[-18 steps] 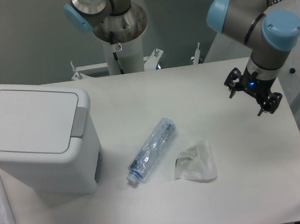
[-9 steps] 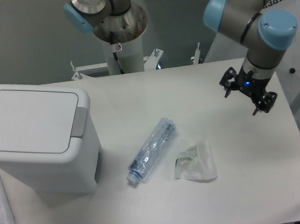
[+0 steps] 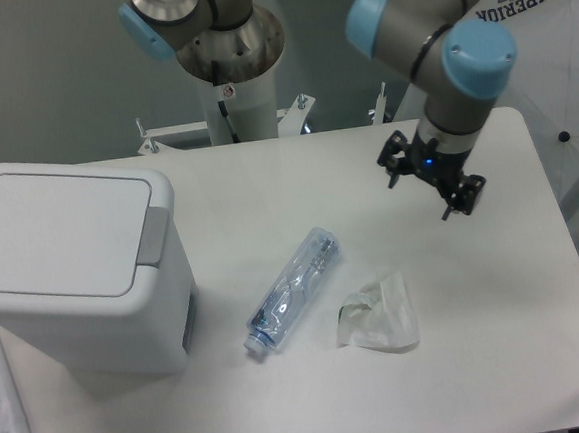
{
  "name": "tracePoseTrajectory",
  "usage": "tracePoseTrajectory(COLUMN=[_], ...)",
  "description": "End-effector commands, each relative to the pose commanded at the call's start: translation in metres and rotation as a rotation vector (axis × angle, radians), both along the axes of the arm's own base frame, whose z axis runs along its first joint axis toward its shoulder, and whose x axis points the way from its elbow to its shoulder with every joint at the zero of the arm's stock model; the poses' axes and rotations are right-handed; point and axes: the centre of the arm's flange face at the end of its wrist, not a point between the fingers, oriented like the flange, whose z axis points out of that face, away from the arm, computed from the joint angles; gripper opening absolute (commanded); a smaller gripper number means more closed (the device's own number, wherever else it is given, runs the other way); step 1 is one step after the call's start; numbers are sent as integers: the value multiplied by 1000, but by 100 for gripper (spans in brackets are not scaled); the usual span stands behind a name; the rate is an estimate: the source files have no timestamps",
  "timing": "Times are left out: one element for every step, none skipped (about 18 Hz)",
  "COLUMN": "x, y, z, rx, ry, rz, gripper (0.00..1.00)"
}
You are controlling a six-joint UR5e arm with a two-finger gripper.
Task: Open the trash can
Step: 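Move the gripper over the table toward the white trash can lid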
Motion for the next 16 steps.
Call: tracePoseTrajectory(x=[7,14,23,29,37,43,47,50,57,65,70,75,82,89,97,106], y=[6,11,23,32,44,55,62,67,77,86,92,96,101,107,112,119], z=[7,15,25,32,40,48,54,60,68,75,80,85,91,93,96,102], rx=[29,63,96,107,118,132,144,156,174,193,206,220,236,246,263,298], ry=[-6,-15,-25,-24,-17,-14,-17,-18,-23,-27,-30,-36,-45,-62,-81,-102], rz=[29,70,145,178,189,200,234,271,282,278,273,271,280,297,313,310], gripper=[100,100,100,100,100,100,100,100,100,100,100,100,100,100,100,100])
